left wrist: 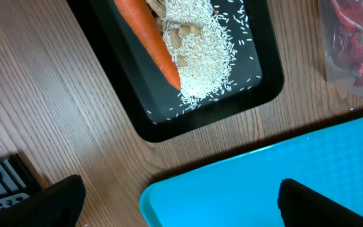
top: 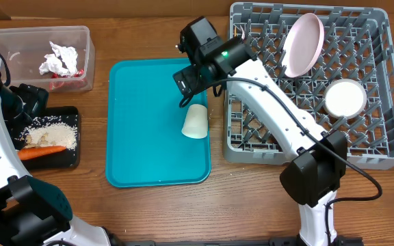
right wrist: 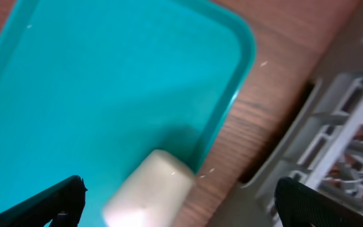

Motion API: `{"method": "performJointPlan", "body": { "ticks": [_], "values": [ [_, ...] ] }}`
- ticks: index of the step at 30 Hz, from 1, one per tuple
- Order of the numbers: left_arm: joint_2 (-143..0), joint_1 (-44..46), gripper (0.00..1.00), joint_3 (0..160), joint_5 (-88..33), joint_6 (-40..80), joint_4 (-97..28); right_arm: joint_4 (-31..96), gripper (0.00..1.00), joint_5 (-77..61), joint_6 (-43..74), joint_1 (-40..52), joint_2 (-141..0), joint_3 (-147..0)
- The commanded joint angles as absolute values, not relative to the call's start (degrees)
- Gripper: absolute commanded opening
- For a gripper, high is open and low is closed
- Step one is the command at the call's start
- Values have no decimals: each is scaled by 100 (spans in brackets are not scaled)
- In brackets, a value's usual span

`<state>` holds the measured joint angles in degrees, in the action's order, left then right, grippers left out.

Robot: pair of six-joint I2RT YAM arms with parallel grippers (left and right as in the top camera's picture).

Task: Sort waste into correct bins and load items into the dishwasher rack
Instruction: 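Grasp the white cup with the right gripper and stand it upright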

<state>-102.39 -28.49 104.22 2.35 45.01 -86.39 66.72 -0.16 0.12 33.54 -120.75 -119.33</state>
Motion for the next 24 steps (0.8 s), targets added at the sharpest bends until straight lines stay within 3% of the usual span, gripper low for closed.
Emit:
{"method": "performJointPlan", "body": {
  "ticks": [1, 8, 24],
  "values": [
    [-10313, -2792, 100, 10388, 252, 4519, -8650, 6696, 100, -731, 257, 3304, -12134, -11990],
    [-10313, -2792, 100, 10388, 252, 4521, -8650, 6984, 100, -502, 1916, 3356, -12254, -11990],
    [-10313, -2792, 100, 10388, 252, 4521, -8650, 7347, 100, 443, 2884, 3837, -13211, -11952]
  ]
}}
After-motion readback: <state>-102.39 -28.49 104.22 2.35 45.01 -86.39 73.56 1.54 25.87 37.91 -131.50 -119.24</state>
